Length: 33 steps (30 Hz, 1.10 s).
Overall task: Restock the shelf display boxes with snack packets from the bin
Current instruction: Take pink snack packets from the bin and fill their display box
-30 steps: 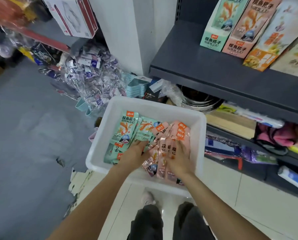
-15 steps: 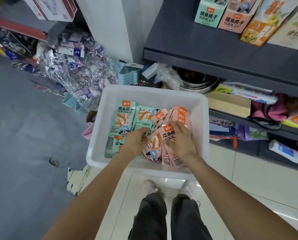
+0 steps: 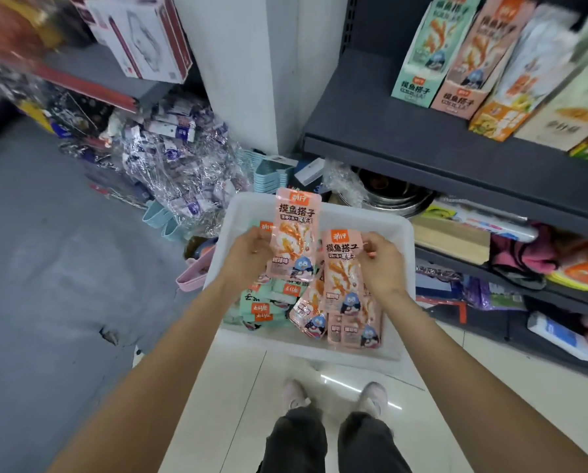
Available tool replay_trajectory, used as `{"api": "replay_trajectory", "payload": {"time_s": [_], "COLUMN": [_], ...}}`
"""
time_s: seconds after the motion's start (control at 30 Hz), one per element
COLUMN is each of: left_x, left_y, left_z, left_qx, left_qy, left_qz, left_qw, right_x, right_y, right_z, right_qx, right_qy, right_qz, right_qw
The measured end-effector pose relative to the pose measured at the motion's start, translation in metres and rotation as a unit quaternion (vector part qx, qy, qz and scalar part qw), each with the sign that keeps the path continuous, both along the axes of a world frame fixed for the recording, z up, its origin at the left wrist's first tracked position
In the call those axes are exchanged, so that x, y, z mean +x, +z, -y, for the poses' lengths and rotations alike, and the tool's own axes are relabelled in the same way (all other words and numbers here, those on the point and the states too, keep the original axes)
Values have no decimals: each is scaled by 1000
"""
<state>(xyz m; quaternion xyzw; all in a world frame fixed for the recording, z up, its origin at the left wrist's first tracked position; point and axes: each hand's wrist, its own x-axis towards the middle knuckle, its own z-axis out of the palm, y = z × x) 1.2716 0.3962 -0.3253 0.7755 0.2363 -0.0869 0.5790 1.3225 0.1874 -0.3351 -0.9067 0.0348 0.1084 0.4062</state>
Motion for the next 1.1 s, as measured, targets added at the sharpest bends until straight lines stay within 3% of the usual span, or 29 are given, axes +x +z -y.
{"api": "replay_trajectory", "payload": {"time_s": [0.1,0.2,0.3,0.47,0.7,0.97,1.1], "left_x": [16,35,57,104,180,236,259], "left_y": [29,62,91,129,165,181,187], "left_z": [6,20,41,90,156,225,236], "left_qx": [-36,-132,-183,-172,-146,-126,-88], "left_qy": [2,14,-31,-57,7,77,95], "left_qz": [34,62,79,99,157,218,233], "left_qw": [999,989,979,979,977,965,964], "right_x": [13,29,50,83,149,225,258], "right_y": [35,70,101,130,175,199,198], "right_z": [6,25,51,108,182,240,252], "right_qx": [37,83,102,170,229,220,169], "right_qy": [-16,-28,-65,-102,-94,-72,-85], "right_qz": [32,71,99,111,149,211,243], "right_qw": [999,994,988,974,957,950,951]}}
